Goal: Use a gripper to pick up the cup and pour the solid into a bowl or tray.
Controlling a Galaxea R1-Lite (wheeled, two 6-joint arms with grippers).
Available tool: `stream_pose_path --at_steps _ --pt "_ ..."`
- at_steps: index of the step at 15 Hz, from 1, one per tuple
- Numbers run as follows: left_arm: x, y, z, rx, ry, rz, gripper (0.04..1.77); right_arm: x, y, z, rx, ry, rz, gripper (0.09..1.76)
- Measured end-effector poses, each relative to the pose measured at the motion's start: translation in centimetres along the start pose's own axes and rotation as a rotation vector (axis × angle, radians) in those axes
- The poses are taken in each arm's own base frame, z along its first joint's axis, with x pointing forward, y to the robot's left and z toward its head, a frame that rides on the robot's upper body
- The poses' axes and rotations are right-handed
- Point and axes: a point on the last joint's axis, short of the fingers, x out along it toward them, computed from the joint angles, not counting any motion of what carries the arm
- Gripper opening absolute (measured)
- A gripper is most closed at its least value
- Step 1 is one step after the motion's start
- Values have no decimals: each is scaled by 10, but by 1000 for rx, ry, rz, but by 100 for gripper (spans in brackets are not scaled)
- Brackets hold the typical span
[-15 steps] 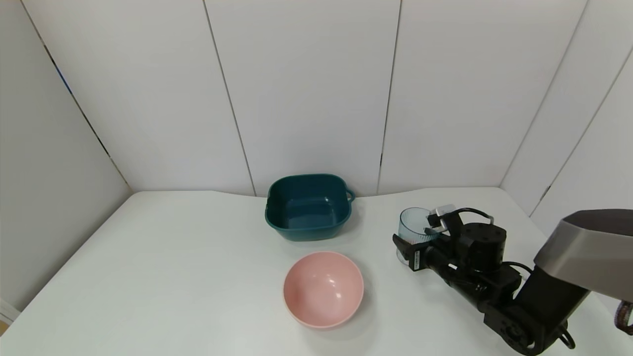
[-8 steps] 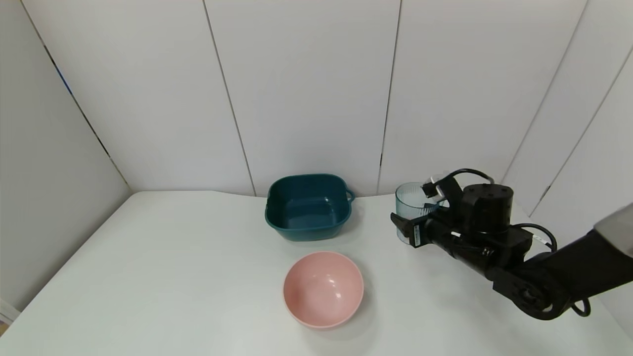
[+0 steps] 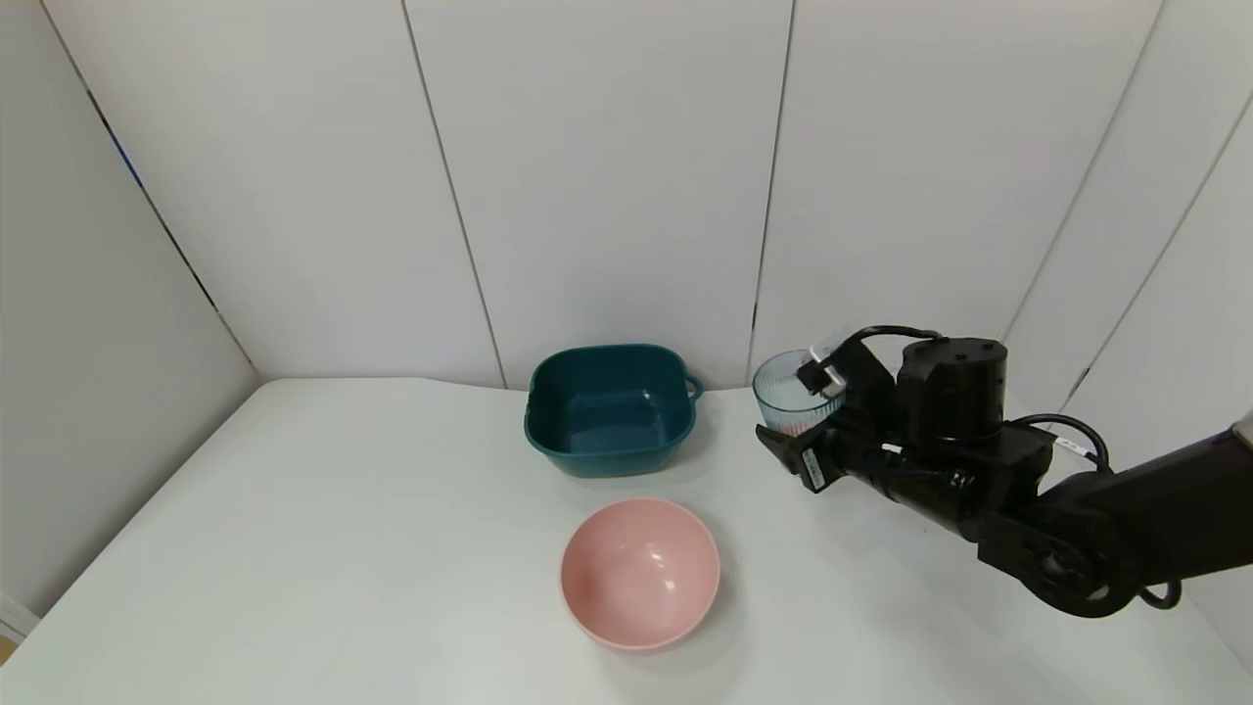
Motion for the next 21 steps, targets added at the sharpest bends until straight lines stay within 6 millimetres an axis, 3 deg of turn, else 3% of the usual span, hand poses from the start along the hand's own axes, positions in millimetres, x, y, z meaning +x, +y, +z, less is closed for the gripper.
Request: stream_pose_path --at_steps 11,21 --pt "0 0 0 0 0 0 172 -3 40 17 -257 162 -18 137" --pt "0 0 0 0 0 0 172 -16 79 37 -518 161 -80 137"
